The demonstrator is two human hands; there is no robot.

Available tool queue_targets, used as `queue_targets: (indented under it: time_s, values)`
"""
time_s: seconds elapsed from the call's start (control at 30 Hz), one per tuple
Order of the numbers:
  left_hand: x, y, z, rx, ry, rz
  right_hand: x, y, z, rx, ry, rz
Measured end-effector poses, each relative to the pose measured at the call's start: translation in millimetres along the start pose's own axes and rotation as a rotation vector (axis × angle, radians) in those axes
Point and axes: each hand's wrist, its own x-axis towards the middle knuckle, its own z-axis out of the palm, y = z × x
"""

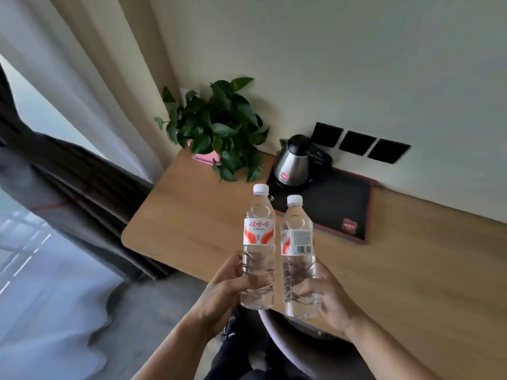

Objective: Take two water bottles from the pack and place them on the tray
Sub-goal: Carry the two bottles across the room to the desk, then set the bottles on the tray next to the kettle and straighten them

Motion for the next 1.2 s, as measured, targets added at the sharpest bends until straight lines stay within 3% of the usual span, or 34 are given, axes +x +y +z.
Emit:
queue_targets:
  time_s: [0.27, 0.43, 0.8, 1.2]
  values:
    - [67, 43, -6, 0.228, -0.273, -0.052, 5, -8, 14, 0.092, 0.282, -0.085]
    - [91, 51, 4, 0.25, -0.384, -0.107, 3, -5, 12, 0.144, 0.398, -0.142]
    - [114, 35, 32, 0.313, -0.333, -0.177, -2, 8, -32, 0.154, 0.383, -0.119]
    - [210, 36, 99, 0.477, -0.439, -0.111, 36, -15, -136, 0.017, 0.363, -0.097]
